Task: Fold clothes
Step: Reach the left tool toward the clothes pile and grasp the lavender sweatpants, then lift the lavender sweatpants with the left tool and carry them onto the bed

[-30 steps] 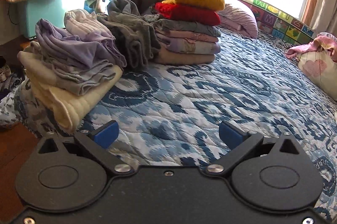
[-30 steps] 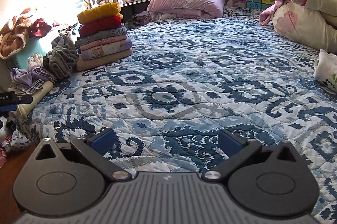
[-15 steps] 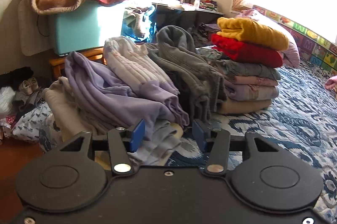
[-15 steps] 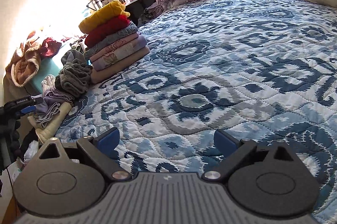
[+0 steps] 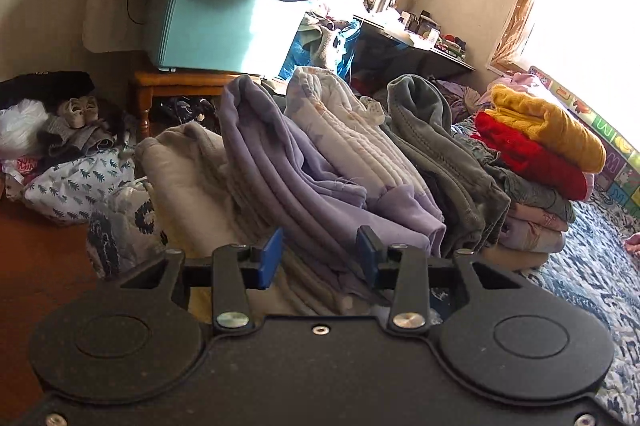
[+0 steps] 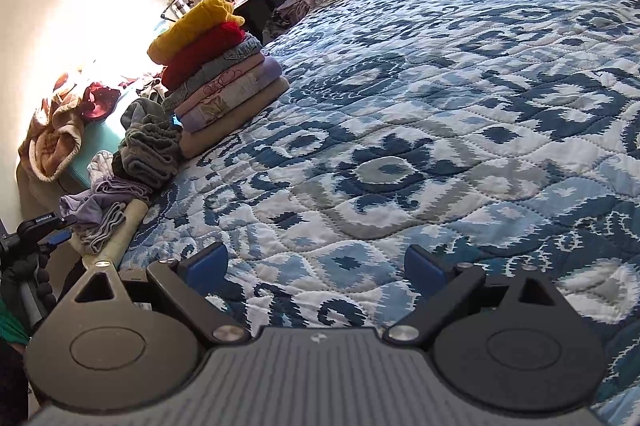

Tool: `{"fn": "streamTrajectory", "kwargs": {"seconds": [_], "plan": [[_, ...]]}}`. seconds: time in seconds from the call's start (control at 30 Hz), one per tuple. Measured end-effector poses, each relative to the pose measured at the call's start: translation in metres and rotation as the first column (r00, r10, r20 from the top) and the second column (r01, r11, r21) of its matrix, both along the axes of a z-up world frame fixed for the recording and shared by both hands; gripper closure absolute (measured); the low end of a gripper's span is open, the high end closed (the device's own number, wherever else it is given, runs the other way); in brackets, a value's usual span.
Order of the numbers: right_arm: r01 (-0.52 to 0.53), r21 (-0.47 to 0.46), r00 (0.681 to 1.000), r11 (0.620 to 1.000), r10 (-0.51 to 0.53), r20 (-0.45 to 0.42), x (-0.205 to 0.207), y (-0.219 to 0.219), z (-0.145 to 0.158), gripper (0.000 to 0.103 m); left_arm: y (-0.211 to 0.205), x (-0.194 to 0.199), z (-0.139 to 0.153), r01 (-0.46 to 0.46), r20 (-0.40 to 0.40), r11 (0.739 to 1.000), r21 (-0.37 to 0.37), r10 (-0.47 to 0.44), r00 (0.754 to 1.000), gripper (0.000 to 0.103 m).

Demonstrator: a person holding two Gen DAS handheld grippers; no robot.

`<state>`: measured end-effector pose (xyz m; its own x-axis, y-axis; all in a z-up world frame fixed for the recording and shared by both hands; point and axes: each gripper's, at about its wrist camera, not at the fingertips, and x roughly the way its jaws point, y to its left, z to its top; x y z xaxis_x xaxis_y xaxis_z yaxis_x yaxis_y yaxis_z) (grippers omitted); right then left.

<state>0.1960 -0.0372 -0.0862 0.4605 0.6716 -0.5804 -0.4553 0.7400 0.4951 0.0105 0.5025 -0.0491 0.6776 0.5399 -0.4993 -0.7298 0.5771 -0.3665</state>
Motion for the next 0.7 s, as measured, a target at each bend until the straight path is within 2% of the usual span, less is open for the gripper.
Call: {"fn": "streamTrajectory", "kwargs": {"seconds": [0.13,0.27,0.3,0.33,0.43,0.7], "plan": [[-0.002,-0.009,1.0,1.0,0.002,-0.005,-0.003,0.002,0.0,0.006,0.016,0.014,-0.004,-0.019,0.016,0.998,-0.067,0.02,1.0,0.064],[0.004,-0.014,1.0,1.0,-0.004,-0.018,-0.006,0.0,-0.005,0.006,0.031,0.025,-0.009,-0.045,-0.001,0.989,-0.143,0.045,0.999,0.062],[0.005,-0.015,1.0,1.0,-0.006,-0.021,-0.007,-0.001,-0.006,0.006,0.031,0.025,-0.007,-0.048,0.0,0.989,-0.143,0.048,0.999,0.068],[0.009,-0.016,1.0,1.0,-0.009,-0.024,-0.008,-0.003,-0.007,0.006,0.028,0.025,-0.003,-0.039,0.009,0.99,-0.136,0.04,0.999,0.087],[0.017,-0.013,0.999,1.0,-0.017,-0.03,-0.012,-0.009,-0.009,0.006,0.018,0.022,0.013,-0.005,0.04,0.994,-0.113,0.01,0.999,0.094],[0.04,-0.015,0.999,0.999,-0.041,-0.035,-0.022,-0.036,-0.012,0.005,-0.009,0.014,0.053,0.08,0.12,0.996,-0.046,-0.074,0.99,0.098]]}}
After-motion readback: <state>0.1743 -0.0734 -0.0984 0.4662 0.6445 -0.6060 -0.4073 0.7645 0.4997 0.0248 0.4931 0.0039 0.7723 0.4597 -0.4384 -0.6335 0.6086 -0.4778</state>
